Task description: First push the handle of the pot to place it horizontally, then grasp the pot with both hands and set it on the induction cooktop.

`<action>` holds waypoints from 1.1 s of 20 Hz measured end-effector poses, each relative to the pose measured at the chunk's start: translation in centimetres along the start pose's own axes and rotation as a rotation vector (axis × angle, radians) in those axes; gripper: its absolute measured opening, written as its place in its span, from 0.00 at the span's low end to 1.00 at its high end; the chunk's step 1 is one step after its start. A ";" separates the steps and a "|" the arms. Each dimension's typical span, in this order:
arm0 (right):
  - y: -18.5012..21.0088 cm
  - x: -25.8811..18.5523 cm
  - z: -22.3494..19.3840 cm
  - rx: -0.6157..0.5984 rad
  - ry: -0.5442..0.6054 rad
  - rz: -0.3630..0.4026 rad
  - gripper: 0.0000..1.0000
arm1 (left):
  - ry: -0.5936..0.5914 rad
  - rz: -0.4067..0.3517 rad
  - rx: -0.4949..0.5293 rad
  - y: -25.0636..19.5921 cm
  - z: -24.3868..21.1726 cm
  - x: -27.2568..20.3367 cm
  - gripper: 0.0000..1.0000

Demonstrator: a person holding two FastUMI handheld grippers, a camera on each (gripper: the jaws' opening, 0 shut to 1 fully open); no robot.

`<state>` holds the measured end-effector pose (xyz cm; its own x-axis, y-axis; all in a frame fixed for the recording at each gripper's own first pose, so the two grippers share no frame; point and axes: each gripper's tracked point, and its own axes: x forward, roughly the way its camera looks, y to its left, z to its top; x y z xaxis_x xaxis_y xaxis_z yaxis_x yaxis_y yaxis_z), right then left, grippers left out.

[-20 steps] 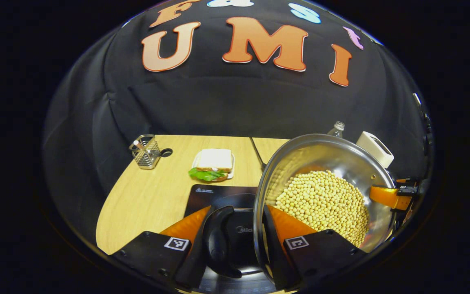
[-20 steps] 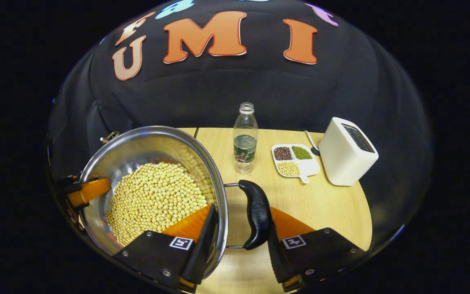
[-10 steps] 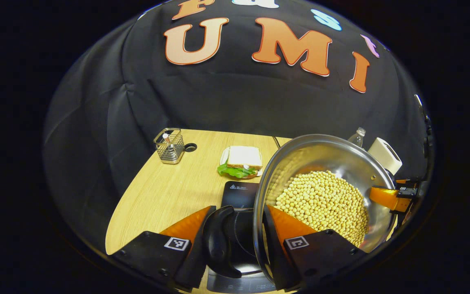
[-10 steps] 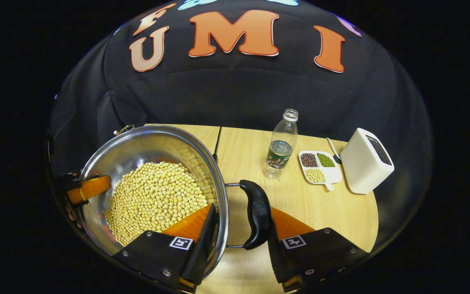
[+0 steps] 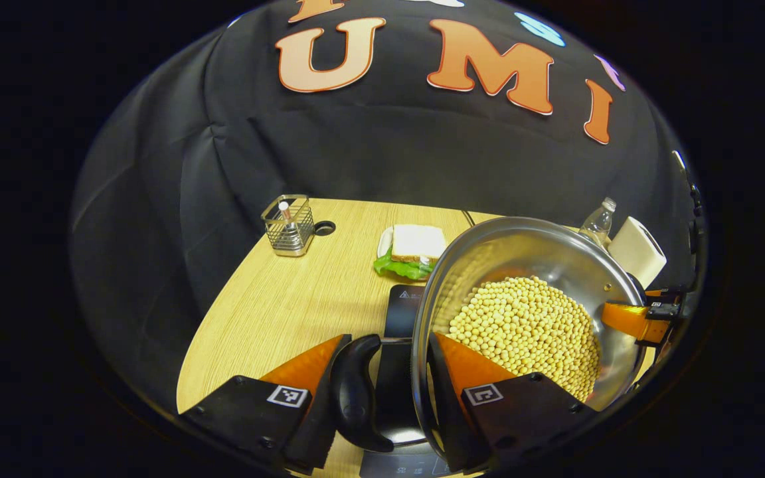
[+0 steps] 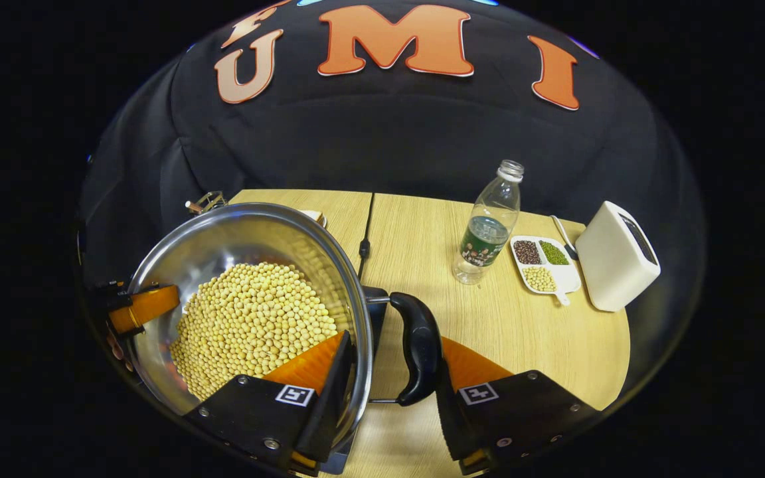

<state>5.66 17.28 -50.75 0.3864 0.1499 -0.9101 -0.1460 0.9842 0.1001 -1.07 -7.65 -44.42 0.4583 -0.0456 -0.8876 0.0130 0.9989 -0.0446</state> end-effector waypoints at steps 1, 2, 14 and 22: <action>-0.2 0.6 0.2 0.007 0.010 0.002 0.60 | 0.020 0.001 -0.005 -0.1 -0.2 0.0 0.67; -0.6 0.9 0.5 0.009 0.023 0.002 0.60 | 0.030 0.000 -0.009 -0.2 -0.3 0.2 0.67; 0.0 0.6 3.4 -0.007 0.077 -0.011 0.65 | 0.093 -0.020 -0.007 -0.1 0.1 0.3 0.71; -0.9 -1.4 3.9 -0.009 0.046 -0.019 0.66 | 0.094 -0.030 -0.032 -0.1 -0.7 0.6 0.70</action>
<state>8.82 16.58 -48.02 0.3472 0.1264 -0.9292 -0.1477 0.9859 0.0790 -1.41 -7.76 -45.27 0.3728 -0.0781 -0.9246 -0.0038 0.9963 -0.0856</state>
